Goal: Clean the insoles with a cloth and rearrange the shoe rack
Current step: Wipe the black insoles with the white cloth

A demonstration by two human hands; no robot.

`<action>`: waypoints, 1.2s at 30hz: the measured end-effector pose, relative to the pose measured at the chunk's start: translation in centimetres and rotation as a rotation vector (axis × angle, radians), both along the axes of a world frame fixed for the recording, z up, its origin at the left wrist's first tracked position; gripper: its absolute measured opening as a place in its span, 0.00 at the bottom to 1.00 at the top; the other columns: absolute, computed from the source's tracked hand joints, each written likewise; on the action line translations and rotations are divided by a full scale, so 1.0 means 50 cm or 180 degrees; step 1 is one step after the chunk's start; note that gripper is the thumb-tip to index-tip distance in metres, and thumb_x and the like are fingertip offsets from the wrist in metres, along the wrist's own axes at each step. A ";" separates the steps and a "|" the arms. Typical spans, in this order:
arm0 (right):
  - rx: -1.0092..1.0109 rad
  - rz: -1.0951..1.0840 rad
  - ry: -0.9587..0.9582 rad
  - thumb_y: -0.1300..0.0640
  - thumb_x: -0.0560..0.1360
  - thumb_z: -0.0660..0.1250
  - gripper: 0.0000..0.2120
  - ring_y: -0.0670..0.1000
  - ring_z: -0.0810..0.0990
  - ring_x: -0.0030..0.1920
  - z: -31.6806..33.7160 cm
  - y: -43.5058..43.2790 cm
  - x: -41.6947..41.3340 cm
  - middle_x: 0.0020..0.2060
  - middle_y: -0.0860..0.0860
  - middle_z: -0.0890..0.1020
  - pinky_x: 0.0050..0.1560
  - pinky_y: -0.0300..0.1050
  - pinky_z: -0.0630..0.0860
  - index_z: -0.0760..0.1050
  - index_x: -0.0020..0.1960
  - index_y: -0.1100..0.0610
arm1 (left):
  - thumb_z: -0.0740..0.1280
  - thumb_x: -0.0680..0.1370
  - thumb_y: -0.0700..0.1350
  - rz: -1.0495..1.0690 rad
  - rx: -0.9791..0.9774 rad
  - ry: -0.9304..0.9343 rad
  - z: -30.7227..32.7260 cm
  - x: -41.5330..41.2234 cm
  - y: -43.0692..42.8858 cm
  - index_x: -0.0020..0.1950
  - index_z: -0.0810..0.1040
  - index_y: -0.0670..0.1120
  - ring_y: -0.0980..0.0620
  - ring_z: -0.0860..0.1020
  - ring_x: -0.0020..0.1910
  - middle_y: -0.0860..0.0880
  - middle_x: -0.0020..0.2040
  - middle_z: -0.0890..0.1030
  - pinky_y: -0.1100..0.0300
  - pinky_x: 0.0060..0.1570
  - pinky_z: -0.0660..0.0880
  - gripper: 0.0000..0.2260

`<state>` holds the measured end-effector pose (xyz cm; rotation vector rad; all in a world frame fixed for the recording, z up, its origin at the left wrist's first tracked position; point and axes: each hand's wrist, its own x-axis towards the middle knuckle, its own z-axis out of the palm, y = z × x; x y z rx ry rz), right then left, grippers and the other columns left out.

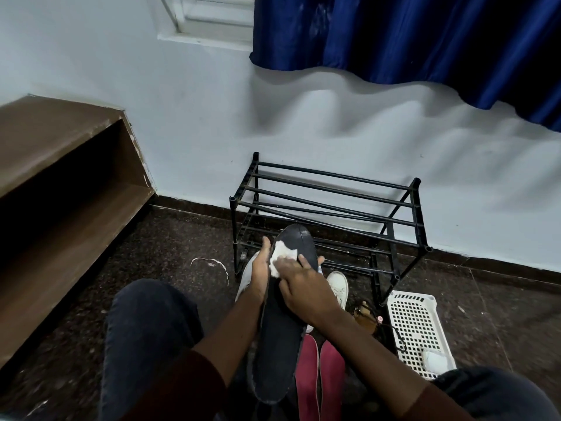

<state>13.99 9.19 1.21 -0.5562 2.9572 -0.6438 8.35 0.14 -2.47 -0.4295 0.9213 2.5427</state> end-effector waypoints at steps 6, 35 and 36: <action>0.0532 -0.0235 0.0341 0.57 0.77 0.52 0.24 0.54 0.56 0.73 0.014 0.001 -0.094 0.72 0.59 0.63 0.73 0.49 0.43 0.60 0.72 0.63 | 0.65 0.73 0.49 -0.0096 0.0558 0.0124 0.006 0.010 0.011 0.46 0.84 0.38 0.49 0.84 0.43 0.42 0.46 0.84 0.58 0.38 0.80 0.16; 0.0206 -0.0768 0.0249 0.63 0.78 0.51 0.16 0.59 0.61 0.71 0.029 0.002 -0.105 0.68 0.63 0.67 0.72 0.50 0.48 0.65 0.63 0.66 | 0.49 0.81 0.54 0.0049 0.0493 0.0236 0.016 0.014 0.022 0.46 0.85 0.40 0.48 0.83 0.47 0.42 0.48 0.84 0.58 0.44 0.81 0.28; 0.0219 -0.0830 0.0202 0.63 0.78 0.51 0.15 0.59 0.63 0.69 0.026 0.004 -0.096 0.67 0.63 0.68 0.72 0.50 0.50 0.66 0.62 0.66 | 0.49 0.82 0.54 0.0027 0.0459 0.0292 0.014 0.015 0.022 0.44 0.85 0.40 0.48 0.84 0.44 0.42 0.46 0.84 0.59 0.42 0.81 0.29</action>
